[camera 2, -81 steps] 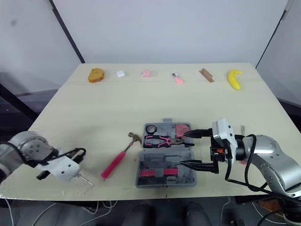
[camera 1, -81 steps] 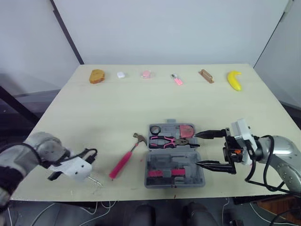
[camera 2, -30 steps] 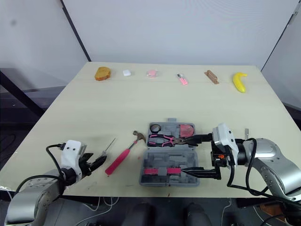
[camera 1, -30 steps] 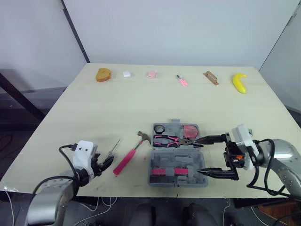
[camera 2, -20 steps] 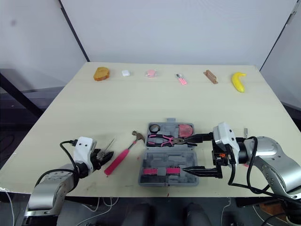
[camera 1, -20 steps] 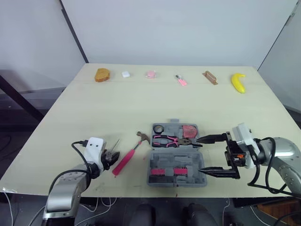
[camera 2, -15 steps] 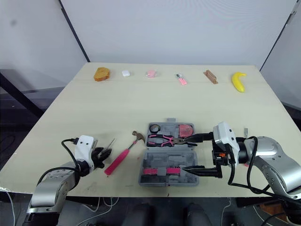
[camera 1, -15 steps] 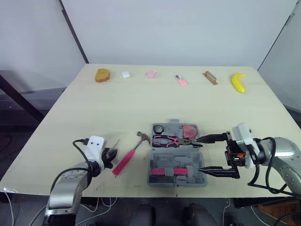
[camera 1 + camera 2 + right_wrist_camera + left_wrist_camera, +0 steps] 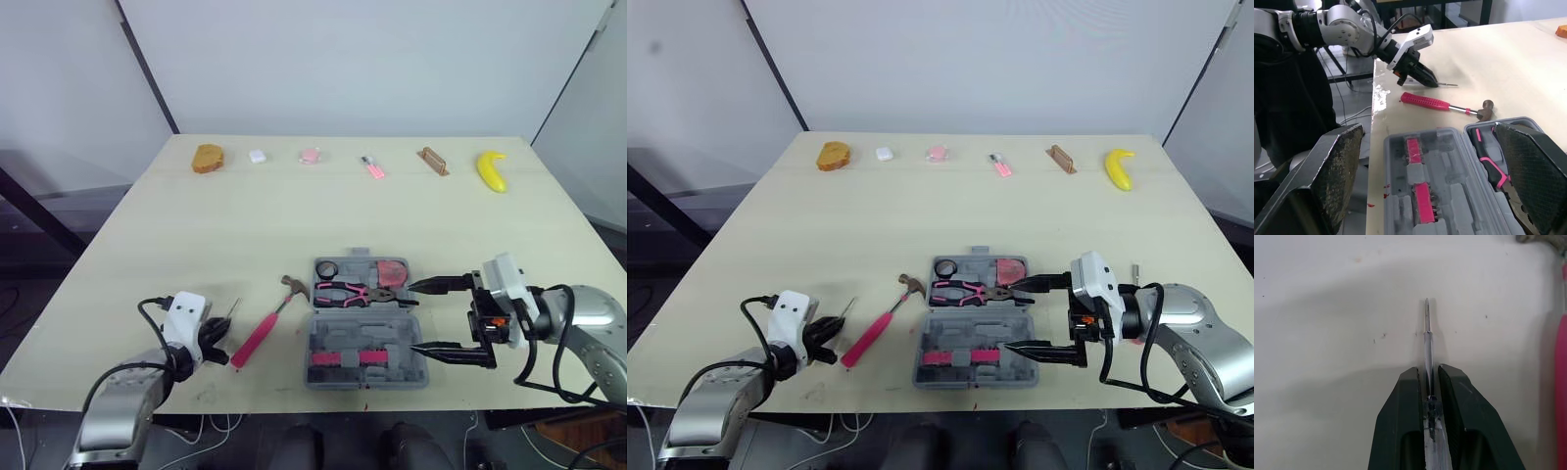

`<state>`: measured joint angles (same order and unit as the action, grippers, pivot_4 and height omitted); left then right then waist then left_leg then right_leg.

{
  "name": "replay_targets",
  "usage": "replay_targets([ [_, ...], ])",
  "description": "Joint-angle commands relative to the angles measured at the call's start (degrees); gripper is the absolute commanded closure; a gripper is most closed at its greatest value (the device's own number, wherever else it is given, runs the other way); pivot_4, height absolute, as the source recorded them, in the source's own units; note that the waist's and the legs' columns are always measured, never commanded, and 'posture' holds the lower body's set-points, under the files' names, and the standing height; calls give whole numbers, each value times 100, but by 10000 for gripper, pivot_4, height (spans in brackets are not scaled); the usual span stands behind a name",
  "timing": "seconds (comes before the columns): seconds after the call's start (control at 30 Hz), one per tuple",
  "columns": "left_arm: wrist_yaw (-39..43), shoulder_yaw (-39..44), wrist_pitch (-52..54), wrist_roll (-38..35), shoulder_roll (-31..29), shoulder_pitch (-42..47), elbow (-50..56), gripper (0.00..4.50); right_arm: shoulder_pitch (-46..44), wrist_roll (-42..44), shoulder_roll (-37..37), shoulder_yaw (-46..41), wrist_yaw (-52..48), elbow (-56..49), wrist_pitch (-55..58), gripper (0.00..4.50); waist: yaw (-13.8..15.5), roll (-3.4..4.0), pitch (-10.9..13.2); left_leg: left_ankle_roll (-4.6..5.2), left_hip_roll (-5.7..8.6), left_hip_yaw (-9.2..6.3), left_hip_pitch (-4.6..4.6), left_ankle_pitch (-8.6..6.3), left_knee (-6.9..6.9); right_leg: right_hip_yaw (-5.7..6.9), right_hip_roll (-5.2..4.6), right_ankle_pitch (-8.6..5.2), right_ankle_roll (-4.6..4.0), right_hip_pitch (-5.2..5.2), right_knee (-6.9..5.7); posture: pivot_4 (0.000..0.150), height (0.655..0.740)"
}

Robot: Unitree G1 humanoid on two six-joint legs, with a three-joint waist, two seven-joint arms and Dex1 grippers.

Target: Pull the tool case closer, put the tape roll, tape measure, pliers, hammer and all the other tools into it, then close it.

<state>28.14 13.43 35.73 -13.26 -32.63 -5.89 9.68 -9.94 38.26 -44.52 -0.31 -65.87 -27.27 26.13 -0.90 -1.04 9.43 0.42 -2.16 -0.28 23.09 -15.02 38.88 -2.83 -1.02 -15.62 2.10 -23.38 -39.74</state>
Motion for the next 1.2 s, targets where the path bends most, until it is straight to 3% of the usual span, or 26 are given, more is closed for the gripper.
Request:
replay_targets([
  [0.03, 16, 85, 231, -30, -105, -198, 174, 27182, 7, 28, 20, -25, -12, -182, -92, 0, 3, 0, 0, 0, 0, 3, -2, 0, -3, -2, 0, 0, 0, 0, 0, 1500, 7400],
  [0.07, -27, 121, 347, -69, -90, -204, 258, 20356, 15, 29, 20, -26, -10, -188, -94, 0, 3, 0, 0, 0, -2, 3, -2, 0, -3, -3, 0, 0, 0, 0, 0, 1500, 7400],
  [0.1, -56, 143, 426, -87, -90, -207, 324, 16813, 20, 32, 21, -26, -6, -194, -93, 0, 5, 0, 0, 0, -2, 4, -3, 0, -4, -4, -1, 0, 0, 0, 1, 1500, 7400],
  [0.43, 280, 119, 510, -124, -513, -541, 601, 16813, 62, -23, 36, 5, -47, -161, -168, 0, 1, -1, 1, 0, -2, 11, -11, 0, -18, -13, -1, -1, 0, 0, 3, 1500, 7400],
  [0.83, 385, -37, 426, -73, -610, 128, -272, 16813, 57, -43, 55, 17, -2, -185, -145, 0, 22, -2, 2, 0, 0, 10, -13, 0, -20, -12, -1, -1, 0, 0, 4, 1500, 7400],
  [0.93, 415, -96, 433, -68, -617, 119, -288, 23124, 62, -16, 47, -9, 18, -212, -123, 0, 19, -2, 2, 0, -1, 11, -13, 0, -21, -13, -1, -1, 0, 0, 4, 1500, 7400],
  [0.97, 432, -102, 430, -86, -610, 113, -288, 29318, 63, -15, 47, -10, 20, -216, -125, 0, 19, -2, 2, 0, -1, 11, -13, 0, -21, -13, -1, -1, 0, 0, 4, 1500, 7400],
  [1.0, 437, -110, 429, -93, -606, 106, -287, 31762, 62, -13, 49, -11, 21, -218, -127, 0, 16, -2, 2, 0, -1, 11, -14, 0, -21, -13, -1, -1, 0, 0, 4, 1500, 7400],
  [1.07, 427, -107, 441, -100, -599, 94, -274, 42034, 64, -8, 52, -16, 23, -221, -132, 0, 14, -2, 2, 0, -1, 11, -15, 0, -23, -14, -1, -1, 0, 0, 4, 1500, 7400],
  [1.1, 424, -103, 442, -101, -599, 84, -265, 44807, 66, -4, 52, -19, 25, -224, -131, 0, 14, -1, 1, 0, -1, 12, -15, 0, -24, -14, -1, -1, 0, 0, 4, 1500, 7400],
  [1.2, 439, 98, 295, -203, -569, 40, -103, 44742, 90, 11, 46, -50, 21, -223, -139, 0, 13, -2, 1, 0, -1, 13, -16, 0, -25, -15, -1, -1, 0, 0, 4, 1500, 7400],
])
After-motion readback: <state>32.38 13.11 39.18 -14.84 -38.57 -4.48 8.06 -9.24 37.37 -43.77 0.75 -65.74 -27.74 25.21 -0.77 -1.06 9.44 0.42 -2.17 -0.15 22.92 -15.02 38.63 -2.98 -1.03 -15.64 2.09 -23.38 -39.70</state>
